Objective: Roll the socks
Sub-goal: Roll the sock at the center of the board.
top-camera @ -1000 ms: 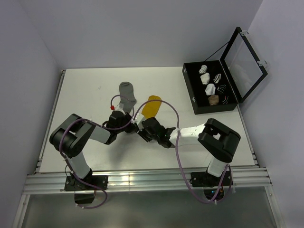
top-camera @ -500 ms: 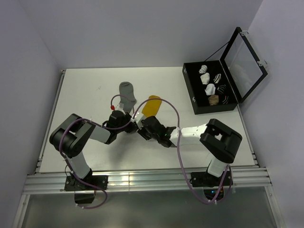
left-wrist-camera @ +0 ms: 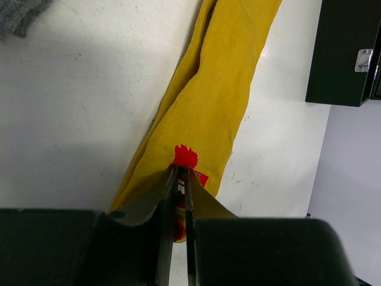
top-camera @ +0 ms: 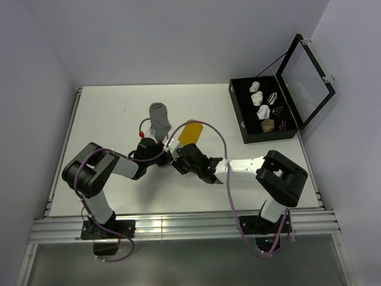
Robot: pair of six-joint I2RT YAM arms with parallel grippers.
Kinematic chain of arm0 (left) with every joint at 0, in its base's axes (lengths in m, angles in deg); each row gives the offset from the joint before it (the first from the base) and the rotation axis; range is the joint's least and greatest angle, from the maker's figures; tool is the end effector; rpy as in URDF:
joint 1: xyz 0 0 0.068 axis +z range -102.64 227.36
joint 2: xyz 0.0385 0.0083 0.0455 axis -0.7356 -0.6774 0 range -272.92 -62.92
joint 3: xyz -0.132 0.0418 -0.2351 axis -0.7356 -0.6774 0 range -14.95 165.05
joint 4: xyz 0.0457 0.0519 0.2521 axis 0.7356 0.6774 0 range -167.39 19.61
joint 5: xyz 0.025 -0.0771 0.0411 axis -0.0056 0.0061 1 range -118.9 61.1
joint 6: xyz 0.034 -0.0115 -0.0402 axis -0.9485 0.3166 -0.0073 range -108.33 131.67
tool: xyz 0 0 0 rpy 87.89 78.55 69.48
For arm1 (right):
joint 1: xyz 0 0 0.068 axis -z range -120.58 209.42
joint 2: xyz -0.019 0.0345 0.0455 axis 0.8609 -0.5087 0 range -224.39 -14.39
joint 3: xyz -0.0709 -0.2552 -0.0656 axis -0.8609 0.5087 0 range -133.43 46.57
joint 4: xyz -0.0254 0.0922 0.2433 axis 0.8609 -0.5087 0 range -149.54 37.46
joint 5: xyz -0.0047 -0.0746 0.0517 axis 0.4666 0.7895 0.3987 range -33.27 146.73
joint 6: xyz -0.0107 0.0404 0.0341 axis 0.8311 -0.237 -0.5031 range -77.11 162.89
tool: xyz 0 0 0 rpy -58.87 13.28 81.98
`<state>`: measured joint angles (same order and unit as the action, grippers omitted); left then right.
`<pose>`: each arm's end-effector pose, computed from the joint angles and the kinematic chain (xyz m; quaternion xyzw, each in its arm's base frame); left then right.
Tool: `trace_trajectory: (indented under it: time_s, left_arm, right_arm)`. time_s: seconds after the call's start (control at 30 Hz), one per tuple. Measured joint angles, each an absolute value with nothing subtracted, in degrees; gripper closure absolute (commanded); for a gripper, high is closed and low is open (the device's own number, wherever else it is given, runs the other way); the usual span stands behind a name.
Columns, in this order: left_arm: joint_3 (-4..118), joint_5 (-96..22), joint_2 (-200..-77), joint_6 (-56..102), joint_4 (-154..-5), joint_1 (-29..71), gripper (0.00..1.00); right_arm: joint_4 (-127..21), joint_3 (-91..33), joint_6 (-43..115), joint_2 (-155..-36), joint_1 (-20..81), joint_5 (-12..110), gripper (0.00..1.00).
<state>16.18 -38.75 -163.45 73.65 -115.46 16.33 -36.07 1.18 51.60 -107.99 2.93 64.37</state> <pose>0.2572 -0.1617 0.1082 -0.1912 0.8483 -0.4055 0.2816 0.1903 0.2788 0.1769 -0.4423 0.7517 0.1435 0.4677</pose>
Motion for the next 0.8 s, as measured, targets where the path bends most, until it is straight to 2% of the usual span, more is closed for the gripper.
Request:
trace_trajectory:
  time_s: [0.4, 0.8]
  left_arm:
    - [16.7, -39.3, -163.5, 73.2, -114.5, 16.6, 0.84]
    - [16.7, -40.2, -163.1, 72.4, -113.8, 17.3, 0.85]
  right_arm:
    - [-37.7, -2.4, 51.8, -116.1, 2.9, 64.0, 0.52]
    - [-41.0, -3.8, 48.3, -116.4, 3.5, 64.2, 0.51]
